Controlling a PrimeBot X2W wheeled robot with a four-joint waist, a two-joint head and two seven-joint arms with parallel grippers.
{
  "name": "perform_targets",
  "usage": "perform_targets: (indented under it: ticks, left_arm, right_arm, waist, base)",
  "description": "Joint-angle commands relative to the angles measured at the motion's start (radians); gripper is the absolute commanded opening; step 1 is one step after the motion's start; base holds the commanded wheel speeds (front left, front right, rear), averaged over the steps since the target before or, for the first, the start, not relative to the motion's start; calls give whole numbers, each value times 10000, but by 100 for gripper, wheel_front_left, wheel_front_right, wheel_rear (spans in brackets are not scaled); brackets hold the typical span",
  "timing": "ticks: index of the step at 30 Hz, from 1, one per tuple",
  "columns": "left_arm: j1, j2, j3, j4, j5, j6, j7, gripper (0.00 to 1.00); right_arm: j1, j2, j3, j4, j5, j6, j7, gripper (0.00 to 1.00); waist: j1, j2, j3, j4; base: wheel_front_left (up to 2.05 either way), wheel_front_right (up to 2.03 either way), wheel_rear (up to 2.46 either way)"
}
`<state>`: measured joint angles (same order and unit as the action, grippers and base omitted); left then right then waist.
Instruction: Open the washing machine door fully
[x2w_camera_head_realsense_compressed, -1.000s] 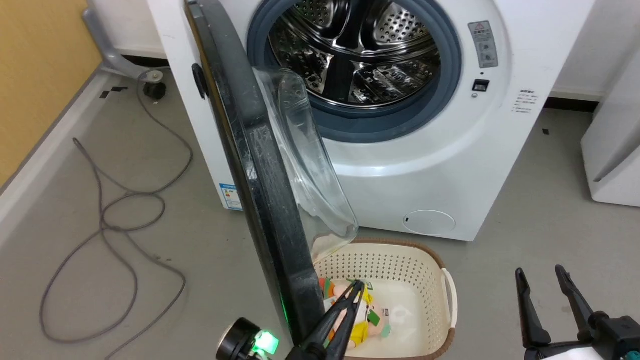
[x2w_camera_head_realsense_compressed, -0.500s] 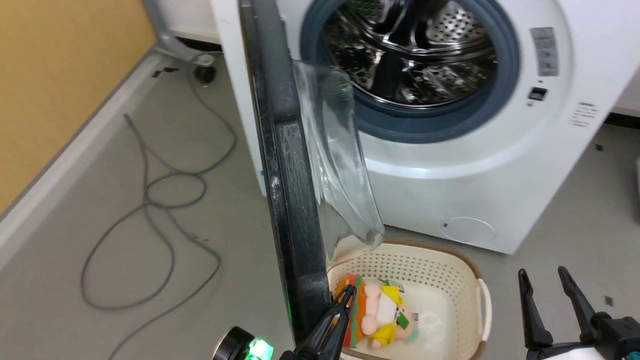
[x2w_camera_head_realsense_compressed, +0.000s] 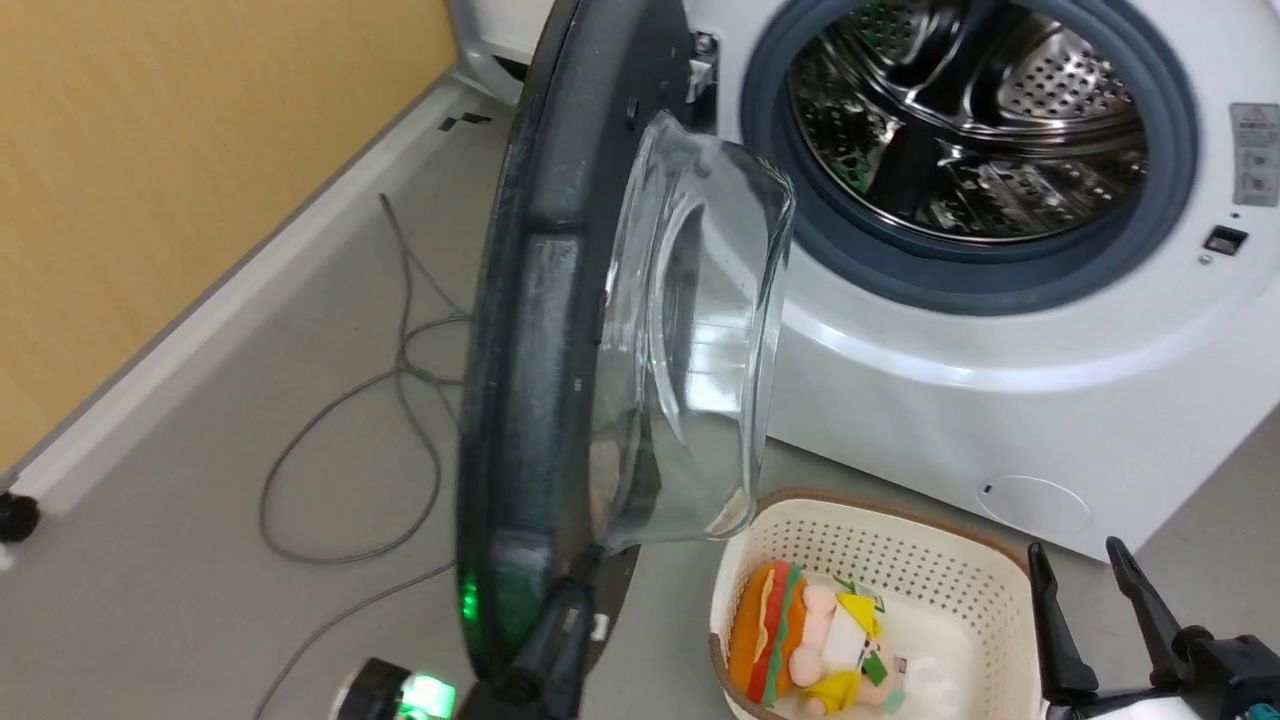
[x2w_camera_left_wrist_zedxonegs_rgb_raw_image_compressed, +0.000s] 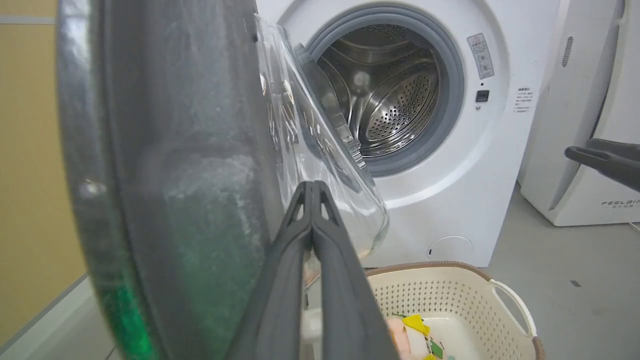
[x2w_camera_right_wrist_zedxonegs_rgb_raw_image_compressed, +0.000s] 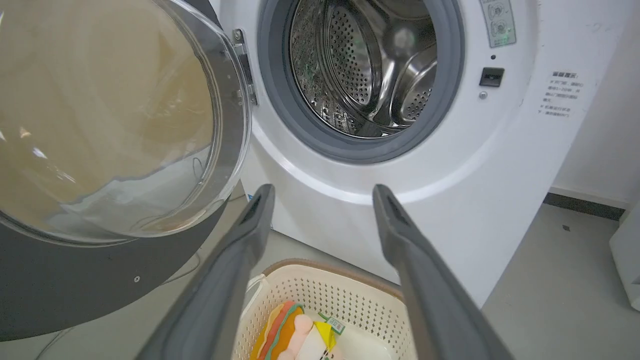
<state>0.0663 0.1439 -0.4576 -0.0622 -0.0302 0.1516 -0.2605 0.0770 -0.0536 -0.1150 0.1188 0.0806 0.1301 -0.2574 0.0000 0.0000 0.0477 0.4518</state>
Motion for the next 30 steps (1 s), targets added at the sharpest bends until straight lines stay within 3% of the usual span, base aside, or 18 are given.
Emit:
perform_targets:
  ticks: [1, 14, 30]
  left_arm:
    - [113, 90, 236, -13, -44, 105, -13, 0]
    - [-505, 503, 2548, 505, -503, 418, -13, 0]
    - [-2252, 471, 5858, 2396, -1047, -242, -13, 0]
  right_arm:
    - [28, 34, 5, 4, 18, 6, -44, 100]
    - [-82, 34, 18, -32, -206, 6, -44, 100]
    - [-733, 34, -23, -80, -805, 6, -44, 100]
  waist:
    - [0, 0, -1, 121]
    - [0, 0, 371, 484]
    - [0, 0, 1441, -14]
  base:
    - [0, 0, 0]
    - [0, 0, 0]
    - [0, 0, 0]
